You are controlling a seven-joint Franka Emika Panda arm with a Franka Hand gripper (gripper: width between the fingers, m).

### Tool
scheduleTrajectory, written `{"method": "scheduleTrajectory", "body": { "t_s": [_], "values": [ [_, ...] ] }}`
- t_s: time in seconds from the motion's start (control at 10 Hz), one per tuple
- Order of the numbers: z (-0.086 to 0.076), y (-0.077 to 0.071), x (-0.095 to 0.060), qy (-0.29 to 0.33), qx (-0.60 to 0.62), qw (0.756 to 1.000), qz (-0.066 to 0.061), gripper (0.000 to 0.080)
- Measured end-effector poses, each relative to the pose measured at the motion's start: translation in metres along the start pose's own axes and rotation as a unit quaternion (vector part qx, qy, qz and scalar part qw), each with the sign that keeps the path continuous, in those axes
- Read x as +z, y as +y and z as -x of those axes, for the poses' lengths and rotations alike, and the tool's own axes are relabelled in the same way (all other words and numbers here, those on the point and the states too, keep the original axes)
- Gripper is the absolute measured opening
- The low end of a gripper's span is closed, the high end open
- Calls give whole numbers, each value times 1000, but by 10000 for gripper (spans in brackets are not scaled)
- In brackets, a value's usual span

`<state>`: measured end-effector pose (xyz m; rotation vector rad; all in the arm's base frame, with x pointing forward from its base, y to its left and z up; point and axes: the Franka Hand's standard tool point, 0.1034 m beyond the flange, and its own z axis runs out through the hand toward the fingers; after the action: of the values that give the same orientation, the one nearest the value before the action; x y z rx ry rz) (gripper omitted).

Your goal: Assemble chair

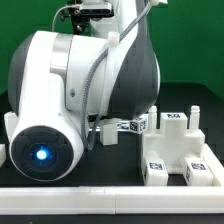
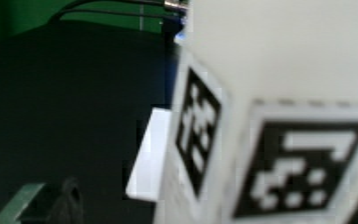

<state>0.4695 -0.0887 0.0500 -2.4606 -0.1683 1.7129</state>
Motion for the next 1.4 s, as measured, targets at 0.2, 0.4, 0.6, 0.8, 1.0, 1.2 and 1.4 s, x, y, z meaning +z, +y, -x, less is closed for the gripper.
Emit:
{"method": "scheduleTrajectory", "body": {
  "t_s": [0.2, 0.4, 0.6, 0.8, 1.0, 1.2, 1.4],
  "values": [
    [0, -3, -10, 67, -5, 998, 7, 649],
    [-5, -3, -27, 165, -12, 986, 25, 649],
    [0, -4, -25, 192, -33, 980, 31, 649],
    [6, -2, -29, 188, -24, 982, 16, 649],
    [17, -5, -43, 192, -27, 979, -57, 649],
    [17, 9, -50, 188, -24, 975, -114, 649],
    [17, 12, -51, 177, -58, 968, -169, 649]
  ]
}}
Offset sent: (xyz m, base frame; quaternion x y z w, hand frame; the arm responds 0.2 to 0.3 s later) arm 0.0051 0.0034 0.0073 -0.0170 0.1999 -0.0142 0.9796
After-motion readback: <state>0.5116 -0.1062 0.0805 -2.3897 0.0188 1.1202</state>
